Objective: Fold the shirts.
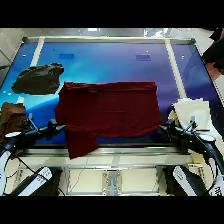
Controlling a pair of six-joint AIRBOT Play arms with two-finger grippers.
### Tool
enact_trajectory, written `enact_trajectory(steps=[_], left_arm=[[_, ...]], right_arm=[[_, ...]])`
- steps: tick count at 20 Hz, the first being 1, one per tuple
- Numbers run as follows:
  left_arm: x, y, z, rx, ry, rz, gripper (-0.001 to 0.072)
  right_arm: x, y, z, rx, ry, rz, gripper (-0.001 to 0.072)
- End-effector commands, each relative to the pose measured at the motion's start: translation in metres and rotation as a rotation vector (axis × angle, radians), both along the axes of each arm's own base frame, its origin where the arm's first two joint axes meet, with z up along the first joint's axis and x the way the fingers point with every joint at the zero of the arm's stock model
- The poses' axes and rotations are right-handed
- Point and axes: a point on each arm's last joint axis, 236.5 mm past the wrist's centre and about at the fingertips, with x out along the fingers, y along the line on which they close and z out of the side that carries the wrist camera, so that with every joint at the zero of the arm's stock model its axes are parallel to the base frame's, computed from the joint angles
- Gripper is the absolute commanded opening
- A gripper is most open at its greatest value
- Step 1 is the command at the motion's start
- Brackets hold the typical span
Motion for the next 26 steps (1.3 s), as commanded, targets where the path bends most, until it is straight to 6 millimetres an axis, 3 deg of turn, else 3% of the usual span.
enact_trajectory(steps=[1,3,5,7,8,11,13,14,16,18,19,21,24,26], left_arm=[[0.019,-0.01,0.098,0.047,-0.273,-0.118,0.0011],[0.021,-0.013,0.184,0.197,-0.513,-0.152,0.0012],[0.015,-0.003,0.277,0.397,-0.751,-0.052,0.0011],[-0.012,0.007,0.38,0.583,-0.987,0.125,0.0011],[-0.031,0.005,0.42,0.675,-1.076,0.174,0.0011],[-0.07,-0.012,0.498,0.895,-1.187,0.19,0.0011],[-0.084,-0.016,0.522,1.008,-1.184,0.129,0.001],[-0.087,-0.015,0.525,1.031,-1.157,0.092,0.001],[-0.085,-0.009,0.527,1.024,-1.104,0.043,0.001],[-0.064,-0.007,0.515,1.006,-1.054,-0.017,0.001],[-0.047,-0.009,0.499,1.007,-1.002,-0.075,0.001],[-0.006,-0.009,0.448,1.008,-0.83,-0.206,0.0011],[0.062,-0.013,0.364,0.949,-0.572,-0.367,0.0011],[0.103,-0.01,0.306,0.92,-0.424,-0.44,0.0012]], right_arm=[[0.019,0.028,0.129,-0.032,-0.38,0.223,0.0009],[0.005,0.044,0.214,-0.166,-0.589,0.336,0.0009],[-0.019,0.055,0.292,-0.356,-0.751,0.358,0.0009],[-0.05,0.053,0.352,-0.636,-0.832,0.319,0.0009],[-0.065,0.047,0.377,-0.766,-0.845,0.271,0.0009],[-0.11,0.02,0.454,-1.135,-0.875,0.095,0.0005],[-0.121,0.002,0.485,-1.262,-0.862,0.021,0.0005],[-0.117,-0.004,0.49,-1.277,-0.847,0.015,0.0005],[-0.093,-0.017,0.482,-1.234,-0.792,0.051,0.0005],[-0.06,-0.035,0.46,-1.165,-0.706,0.105,0.0005],[-0.044,-0.044,0.449,-1.13,-0.664,0.13,0.0006],[-0.01,-0.05,0.42,-1.012,-0.593,0.211,0.0006],[0.042,-0.036,0.364,-0.712,-0.545,0.371,0.0007],[0.071,-0.033,0.302,-0.608,-0.435,0.46,0.0007]])
